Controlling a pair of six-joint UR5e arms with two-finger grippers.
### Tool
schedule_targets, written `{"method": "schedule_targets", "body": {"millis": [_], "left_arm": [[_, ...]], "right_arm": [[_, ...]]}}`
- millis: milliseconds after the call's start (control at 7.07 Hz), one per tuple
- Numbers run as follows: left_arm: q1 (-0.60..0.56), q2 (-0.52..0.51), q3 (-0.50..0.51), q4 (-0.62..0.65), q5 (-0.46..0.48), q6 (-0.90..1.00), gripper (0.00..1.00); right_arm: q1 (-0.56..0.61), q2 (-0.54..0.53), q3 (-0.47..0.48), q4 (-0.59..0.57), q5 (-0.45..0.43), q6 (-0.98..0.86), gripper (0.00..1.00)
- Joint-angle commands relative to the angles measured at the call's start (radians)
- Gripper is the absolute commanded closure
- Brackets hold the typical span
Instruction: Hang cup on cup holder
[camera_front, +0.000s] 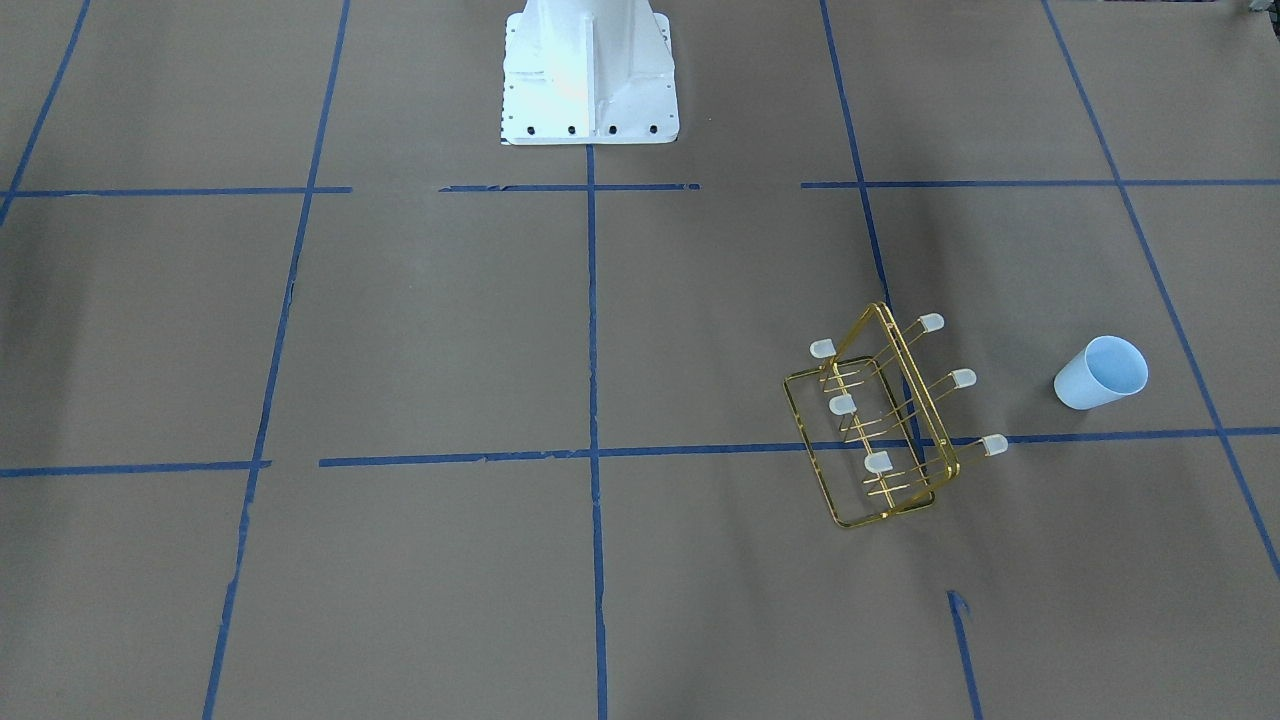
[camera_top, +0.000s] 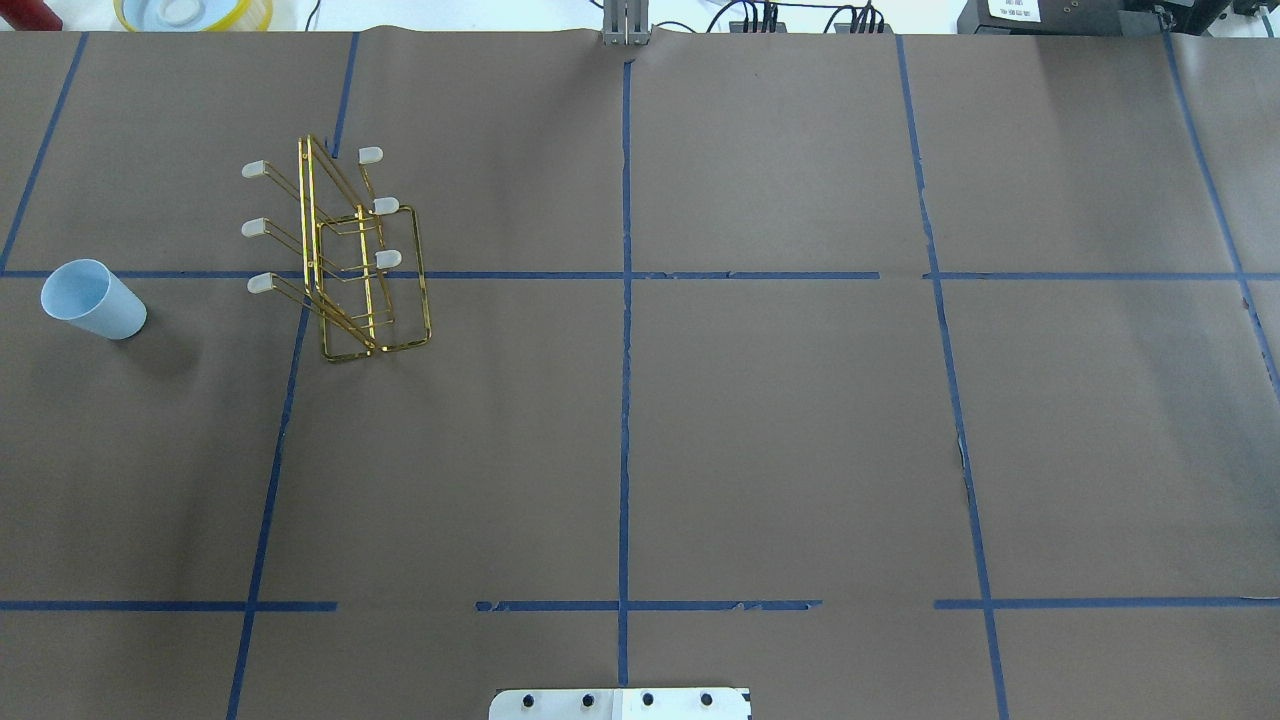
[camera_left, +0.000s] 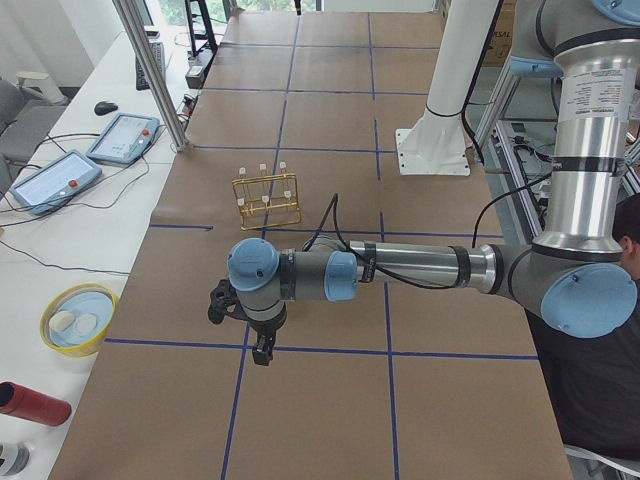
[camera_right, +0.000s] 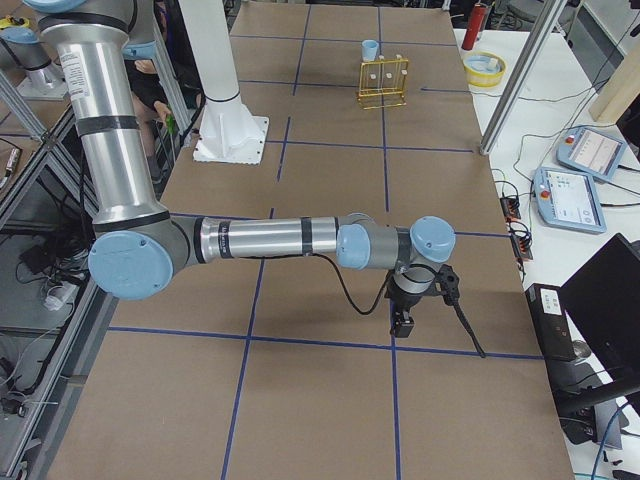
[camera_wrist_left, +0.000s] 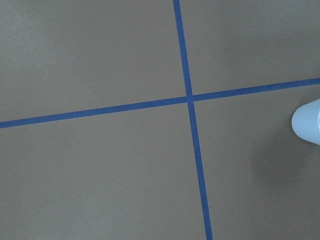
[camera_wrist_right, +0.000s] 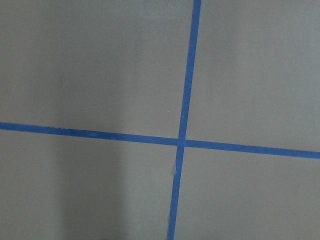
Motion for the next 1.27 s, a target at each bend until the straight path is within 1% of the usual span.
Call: {"method": "schedule_targets", "body": {"millis": [0,424,707,990,1131], "left_arm": [[-0.002,0.004,-0.003,0.000,0.000,-0.001,0.00],[0.001,-0.013,-0.011,-0.002,-0.005,0.002,0.00],[0.001,-0.069,-0.009,-0.002,-0.005,-0.001,0.00],[0.007,-0.097,-0.005,-0.003,-0.005,0.001,0.00],[0.009,-0.102,-0.018,-0.017,-0.006,0.002,0.00]], "right_arm": [[0.000,0.000,0.000,0.000,0.000,0.000,0.00],[0.000,0.000,0.000,0.000,0.000,0.000,0.00],[0.000,0.000,0.000,0.000,0.000,0.000,0.00],[-0.001,0.000,0.000,0.000,0.000,0.000,0.00],[0.000,0.000,0.000,0.000,0.000,0.000,0.00]]}}
